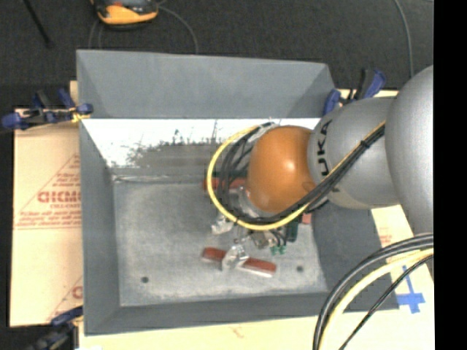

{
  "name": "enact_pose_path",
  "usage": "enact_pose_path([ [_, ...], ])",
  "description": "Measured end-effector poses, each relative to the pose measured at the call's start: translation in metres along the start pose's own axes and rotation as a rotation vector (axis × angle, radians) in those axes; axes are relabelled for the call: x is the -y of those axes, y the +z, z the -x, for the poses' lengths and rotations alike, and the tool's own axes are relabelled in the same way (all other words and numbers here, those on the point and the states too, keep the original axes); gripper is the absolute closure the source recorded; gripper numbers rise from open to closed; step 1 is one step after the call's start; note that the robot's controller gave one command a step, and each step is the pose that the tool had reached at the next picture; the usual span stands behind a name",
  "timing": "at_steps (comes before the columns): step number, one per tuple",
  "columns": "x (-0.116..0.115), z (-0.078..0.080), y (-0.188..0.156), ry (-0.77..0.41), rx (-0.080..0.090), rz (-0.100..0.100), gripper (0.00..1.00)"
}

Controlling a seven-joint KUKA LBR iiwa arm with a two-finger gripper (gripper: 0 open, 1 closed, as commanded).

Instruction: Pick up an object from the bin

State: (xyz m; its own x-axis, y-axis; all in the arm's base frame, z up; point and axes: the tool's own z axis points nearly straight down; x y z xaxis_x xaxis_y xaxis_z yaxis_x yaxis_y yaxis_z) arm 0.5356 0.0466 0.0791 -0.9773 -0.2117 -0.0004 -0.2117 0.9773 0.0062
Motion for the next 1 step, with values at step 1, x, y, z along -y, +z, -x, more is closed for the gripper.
enact_pose_path([
  [1,0.0,0.0,0.0,0.0,0.0,0.0,1.0],
])
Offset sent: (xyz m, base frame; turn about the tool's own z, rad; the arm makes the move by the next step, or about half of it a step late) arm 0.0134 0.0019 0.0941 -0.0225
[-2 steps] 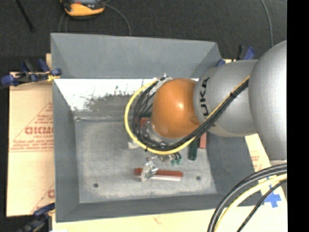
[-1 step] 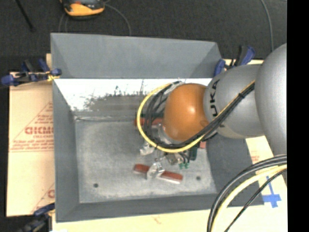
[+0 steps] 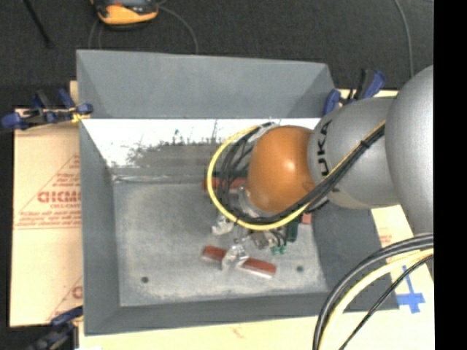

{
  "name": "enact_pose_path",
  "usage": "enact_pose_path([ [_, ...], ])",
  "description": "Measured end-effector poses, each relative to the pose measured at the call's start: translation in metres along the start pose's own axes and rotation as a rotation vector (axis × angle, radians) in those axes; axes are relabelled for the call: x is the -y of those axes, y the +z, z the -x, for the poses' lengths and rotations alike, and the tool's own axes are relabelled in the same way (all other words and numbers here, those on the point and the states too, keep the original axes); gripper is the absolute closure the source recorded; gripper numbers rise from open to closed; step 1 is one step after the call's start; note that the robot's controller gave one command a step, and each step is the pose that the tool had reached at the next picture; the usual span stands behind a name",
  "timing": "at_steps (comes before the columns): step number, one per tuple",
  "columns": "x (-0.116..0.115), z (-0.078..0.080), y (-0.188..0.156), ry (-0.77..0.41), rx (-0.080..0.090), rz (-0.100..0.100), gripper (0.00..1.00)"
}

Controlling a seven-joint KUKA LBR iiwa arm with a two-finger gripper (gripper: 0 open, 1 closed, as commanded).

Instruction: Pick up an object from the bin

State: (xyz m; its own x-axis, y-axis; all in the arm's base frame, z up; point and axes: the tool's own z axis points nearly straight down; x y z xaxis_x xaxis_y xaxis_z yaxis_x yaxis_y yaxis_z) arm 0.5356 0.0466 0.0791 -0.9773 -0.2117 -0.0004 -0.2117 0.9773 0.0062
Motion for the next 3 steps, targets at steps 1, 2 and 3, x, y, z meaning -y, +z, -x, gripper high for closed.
enact_pose_path([
  [1,-0.0334,0.026,-0.0949,-0.012,0.007,-0.007,1.0],
  [2,-0.0329,0.0248,-0.0923,-0.009,0.003,-0.005,1.0],
  [3,-0.0328,0.0248,-0.0923,-0.009,0.003,-0.004,1.0],
])
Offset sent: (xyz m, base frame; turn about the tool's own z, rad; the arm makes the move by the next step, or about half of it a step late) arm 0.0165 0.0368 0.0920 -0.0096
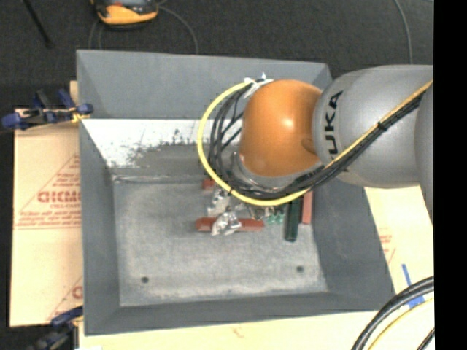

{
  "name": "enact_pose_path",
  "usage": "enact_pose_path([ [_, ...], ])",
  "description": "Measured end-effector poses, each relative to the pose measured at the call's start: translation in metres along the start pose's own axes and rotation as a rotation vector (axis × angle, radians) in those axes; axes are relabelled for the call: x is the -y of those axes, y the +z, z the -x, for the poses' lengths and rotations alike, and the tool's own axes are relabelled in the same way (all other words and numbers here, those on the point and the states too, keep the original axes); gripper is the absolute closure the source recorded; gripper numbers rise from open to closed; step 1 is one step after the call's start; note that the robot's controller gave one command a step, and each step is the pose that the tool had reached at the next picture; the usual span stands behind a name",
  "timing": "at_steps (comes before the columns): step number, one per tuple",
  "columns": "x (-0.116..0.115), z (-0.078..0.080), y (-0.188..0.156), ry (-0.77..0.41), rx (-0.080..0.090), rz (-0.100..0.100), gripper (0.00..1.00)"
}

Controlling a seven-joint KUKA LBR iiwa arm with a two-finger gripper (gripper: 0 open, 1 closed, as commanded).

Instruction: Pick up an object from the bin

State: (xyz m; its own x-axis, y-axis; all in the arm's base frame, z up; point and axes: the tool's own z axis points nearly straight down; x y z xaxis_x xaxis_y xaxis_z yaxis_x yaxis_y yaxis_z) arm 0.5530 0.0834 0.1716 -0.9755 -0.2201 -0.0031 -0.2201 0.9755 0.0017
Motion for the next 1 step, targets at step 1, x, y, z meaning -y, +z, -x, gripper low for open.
enact_pose_path([
  [1,0.0012,0.0022,-0.0349,0.007,-0.006,-0.001,1.0],
])
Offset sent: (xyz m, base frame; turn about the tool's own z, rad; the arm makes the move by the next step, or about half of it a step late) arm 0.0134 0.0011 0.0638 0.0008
